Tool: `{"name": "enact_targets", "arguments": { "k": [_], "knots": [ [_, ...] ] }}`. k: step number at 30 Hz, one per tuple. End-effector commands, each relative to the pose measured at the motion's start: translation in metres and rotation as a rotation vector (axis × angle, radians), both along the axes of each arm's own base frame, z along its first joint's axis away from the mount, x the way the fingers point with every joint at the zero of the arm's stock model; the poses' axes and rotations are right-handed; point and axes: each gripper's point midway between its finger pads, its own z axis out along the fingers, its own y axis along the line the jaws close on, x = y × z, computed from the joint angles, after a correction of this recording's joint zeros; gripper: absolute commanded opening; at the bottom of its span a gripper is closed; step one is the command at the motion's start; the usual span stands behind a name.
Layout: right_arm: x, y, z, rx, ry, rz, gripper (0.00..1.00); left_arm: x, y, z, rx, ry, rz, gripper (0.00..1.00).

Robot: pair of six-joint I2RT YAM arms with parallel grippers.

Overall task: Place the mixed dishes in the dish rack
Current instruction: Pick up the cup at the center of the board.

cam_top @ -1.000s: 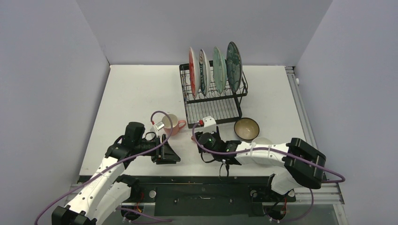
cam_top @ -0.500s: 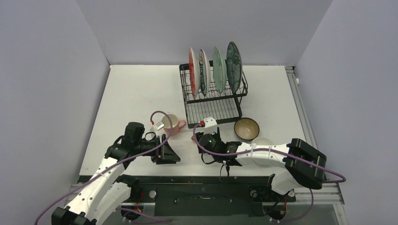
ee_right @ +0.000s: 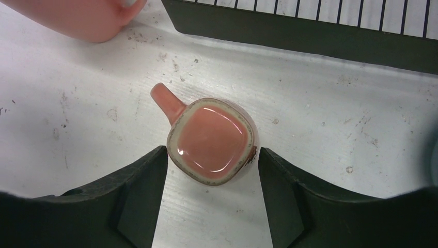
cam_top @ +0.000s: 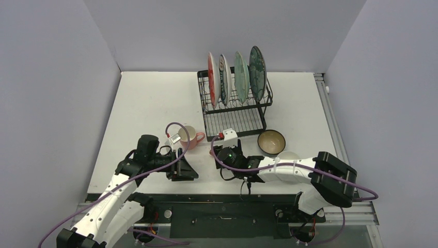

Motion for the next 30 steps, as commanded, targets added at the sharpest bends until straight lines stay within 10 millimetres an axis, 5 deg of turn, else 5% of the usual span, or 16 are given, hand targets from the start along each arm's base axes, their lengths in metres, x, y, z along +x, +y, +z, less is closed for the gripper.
{"name": "enact_targets", "arguments": {
  "k": [1,17,30],
  "knots": [
    [0.009,0.02,0.017,0.072,-0.034,-0.004,0.62,0.002,-0.001,0.005,-0.01,-0.034,-0.015,0.47],
    [0.023,0.021,0.019,0.042,-0.055,-0.016,0.67,0.004,-0.002,0.003,-0.008,-0.03,-0.018,0.48],
    [0.027,0.023,0.011,0.027,-0.042,-0.003,0.49,0.005,-0.002,0.002,-0.006,-0.028,-0.018,0.48]
  ]
}}
